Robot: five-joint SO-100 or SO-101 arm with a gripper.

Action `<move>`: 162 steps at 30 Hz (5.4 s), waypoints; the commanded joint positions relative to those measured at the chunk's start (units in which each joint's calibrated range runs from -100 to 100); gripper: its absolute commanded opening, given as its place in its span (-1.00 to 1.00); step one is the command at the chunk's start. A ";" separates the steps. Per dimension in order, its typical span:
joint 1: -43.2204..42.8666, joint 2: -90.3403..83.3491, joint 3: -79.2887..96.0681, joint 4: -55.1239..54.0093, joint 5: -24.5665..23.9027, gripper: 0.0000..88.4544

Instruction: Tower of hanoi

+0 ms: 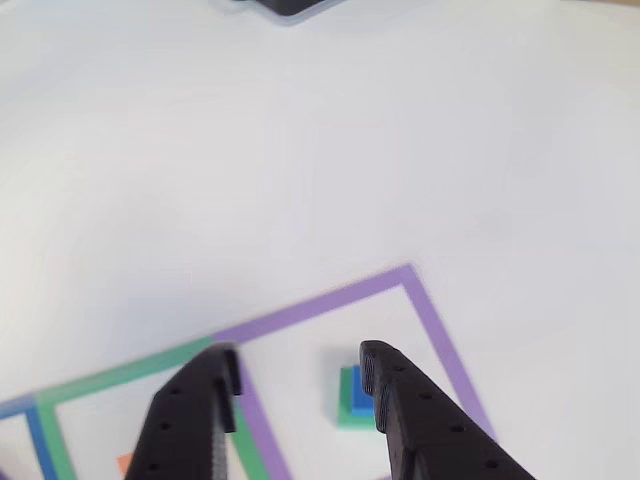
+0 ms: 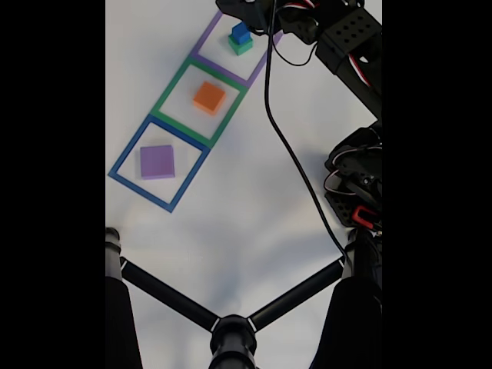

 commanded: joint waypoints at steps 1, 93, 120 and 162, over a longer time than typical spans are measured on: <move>-5.19 -2.98 -24.33 29.56 0.00 -1.00; -15.63 46.06 48.82 -105.85 0.00 -0.17; -17.54 50.39 46.54 -106.74 0.00 -0.63; -31.19 -12.83 -18.34 34.25 0.00 -0.80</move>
